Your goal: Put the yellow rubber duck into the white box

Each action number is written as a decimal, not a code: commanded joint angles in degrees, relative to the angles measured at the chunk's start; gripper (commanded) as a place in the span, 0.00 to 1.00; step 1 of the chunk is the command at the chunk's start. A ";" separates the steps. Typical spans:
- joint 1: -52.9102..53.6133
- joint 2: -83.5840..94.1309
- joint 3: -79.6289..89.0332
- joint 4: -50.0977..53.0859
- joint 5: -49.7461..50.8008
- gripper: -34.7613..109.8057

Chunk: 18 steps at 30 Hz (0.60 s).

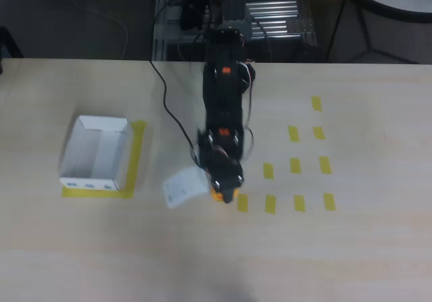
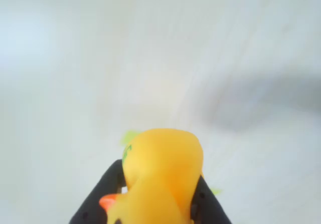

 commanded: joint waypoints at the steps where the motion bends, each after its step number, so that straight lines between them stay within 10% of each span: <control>1: 8.00 27.77 -3.25 0.97 1.32 0.24; 18: 47.90 38.41 11.78 -17.23 2.72 0.24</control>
